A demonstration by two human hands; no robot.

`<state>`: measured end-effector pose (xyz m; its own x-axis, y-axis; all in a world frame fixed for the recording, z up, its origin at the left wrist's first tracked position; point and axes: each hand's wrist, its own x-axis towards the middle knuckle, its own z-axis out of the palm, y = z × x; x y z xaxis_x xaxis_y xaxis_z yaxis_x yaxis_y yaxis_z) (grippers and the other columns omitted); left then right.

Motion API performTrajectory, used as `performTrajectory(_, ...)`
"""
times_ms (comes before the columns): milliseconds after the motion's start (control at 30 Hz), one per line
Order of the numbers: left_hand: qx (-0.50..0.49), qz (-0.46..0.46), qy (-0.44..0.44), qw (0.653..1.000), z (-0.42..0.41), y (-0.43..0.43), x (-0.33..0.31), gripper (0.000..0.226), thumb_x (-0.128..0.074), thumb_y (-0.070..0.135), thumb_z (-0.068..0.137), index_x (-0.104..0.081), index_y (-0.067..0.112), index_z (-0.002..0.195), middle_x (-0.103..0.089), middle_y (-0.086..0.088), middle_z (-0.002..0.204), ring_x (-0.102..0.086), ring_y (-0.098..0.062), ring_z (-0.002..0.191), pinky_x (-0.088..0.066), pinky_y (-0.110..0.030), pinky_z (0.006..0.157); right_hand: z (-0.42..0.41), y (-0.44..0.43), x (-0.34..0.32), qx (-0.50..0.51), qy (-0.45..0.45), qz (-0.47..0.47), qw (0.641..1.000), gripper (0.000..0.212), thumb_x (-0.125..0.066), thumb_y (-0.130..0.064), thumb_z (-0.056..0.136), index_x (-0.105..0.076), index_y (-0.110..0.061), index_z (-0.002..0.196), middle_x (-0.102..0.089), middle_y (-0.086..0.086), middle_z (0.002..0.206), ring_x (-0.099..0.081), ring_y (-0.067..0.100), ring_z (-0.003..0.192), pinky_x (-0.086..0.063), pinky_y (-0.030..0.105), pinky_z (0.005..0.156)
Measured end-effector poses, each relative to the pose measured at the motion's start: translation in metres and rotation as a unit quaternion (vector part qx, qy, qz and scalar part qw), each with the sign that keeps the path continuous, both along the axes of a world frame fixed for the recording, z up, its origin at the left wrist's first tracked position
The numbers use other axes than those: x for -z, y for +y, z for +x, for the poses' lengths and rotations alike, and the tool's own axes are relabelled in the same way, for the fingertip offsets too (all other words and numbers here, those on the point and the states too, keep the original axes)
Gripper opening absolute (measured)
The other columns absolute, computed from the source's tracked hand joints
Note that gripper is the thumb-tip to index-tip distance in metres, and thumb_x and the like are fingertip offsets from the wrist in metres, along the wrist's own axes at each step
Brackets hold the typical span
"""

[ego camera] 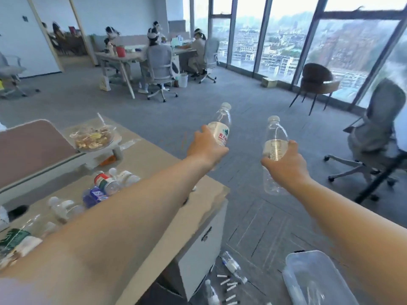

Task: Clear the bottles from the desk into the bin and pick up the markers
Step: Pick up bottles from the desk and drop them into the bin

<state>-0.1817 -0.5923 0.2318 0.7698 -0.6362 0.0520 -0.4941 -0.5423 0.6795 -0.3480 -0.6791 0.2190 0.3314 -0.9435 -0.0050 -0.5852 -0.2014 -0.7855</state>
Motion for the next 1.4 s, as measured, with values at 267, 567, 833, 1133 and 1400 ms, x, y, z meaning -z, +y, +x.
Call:
performTrajectory(267, 0.206, 0.075, 0.12, 0.968, -0.218, -0.14, 0.093, 0.067, -0.071, 0.029, 0.075, -0.039, 0.009, 0.131, -0.049, -0.011, 0.127, -0.057, -0.029, 0.109, -0.047, -0.03, 0.084, -0.246, -0.069, 0.087, 0.235, 0.066, 0.121, 0.962, 0.061, -0.066, -0.03, 0.079, -0.035, -0.004, 0.125, -0.055, 0.017, 0.115, -0.049, 0.029, 0.089, -0.041, 0.036, 0.074)
performTrajectory(567, 0.301, 0.352, 0.129, 0.877, -0.371, -0.196, 0.272, 0.061, -0.065, 0.041, 0.08, -0.05, 0.004, 0.126, -0.055, -0.011, 0.116, -0.052, -0.027, 0.117, -0.048, -0.033, 0.09, -0.41, -0.073, 0.283, 0.28, 0.181, 0.374, 0.865, 0.068, -0.072, -0.026, 0.075, -0.039, 0.0, 0.128, -0.055, 0.016, 0.123, -0.056, 0.031, 0.104, -0.042, 0.033, 0.075)
performTrajectory(833, 0.211, 0.417, 0.201, 0.861, -0.37, -0.226, 0.367, 0.061, -0.073, 0.03, 0.07, -0.051, 0.003, 0.12, -0.067, -0.01, 0.102, -0.065, -0.024, 0.081, -0.044, -0.025, 0.053, -0.431, -0.15, 0.385, 0.23, 0.197, 0.389, 0.87, 0.076, -0.075, -0.034, 0.071, -0.038, -0.005, 0.131, -0.056, 0.013, 0.122, -0.058, 0.03, 0.105, -0.046, 0.034, 0.076)
performTrajectory(1133, 0.191, 0.477, 0.181, 0.839, -0.364, -0.25, 0.413, 0.07, -0.077, 0.028, 0.074, -0.039, 0.005, 0.127, -0.06, -0.011, 0.114, -0.063, -0.026, 0.099, -0.049, -0.031, 0.066, -0.429, -0.211, 0.411, 0.217, 0.208, 0.376, 0.877, 0.056, -0.057, -0.033, 0.086, -0.042, -0.006, 0.133, -0.053, 0.015, 0.129, -0.054, 0.031, 0.105, -0.042, 0.032, 0.077)
performTrajectory(1400, 0.177, 0.445, 0.234, 0.846, -0.403, -0.268, 0.428, 0.074, -0.078, 0.03, 0.073, -0.04, 0.003, 0.13, -0.059, -0.013, 0.118, -0.062, -0.029, 0.104, -0.052, -0.034, 0.075, -0.455, -0.19, 0.404, 0.228, 0.192, 0.416, 0.859, 0.039, -0.054, -0.025, 0.091, -0.052, -0.003, 0.123, -0.063, 0.017, 0.106, -0.06, 0.031, 0.095, -0.049, 0.035, 0.073)
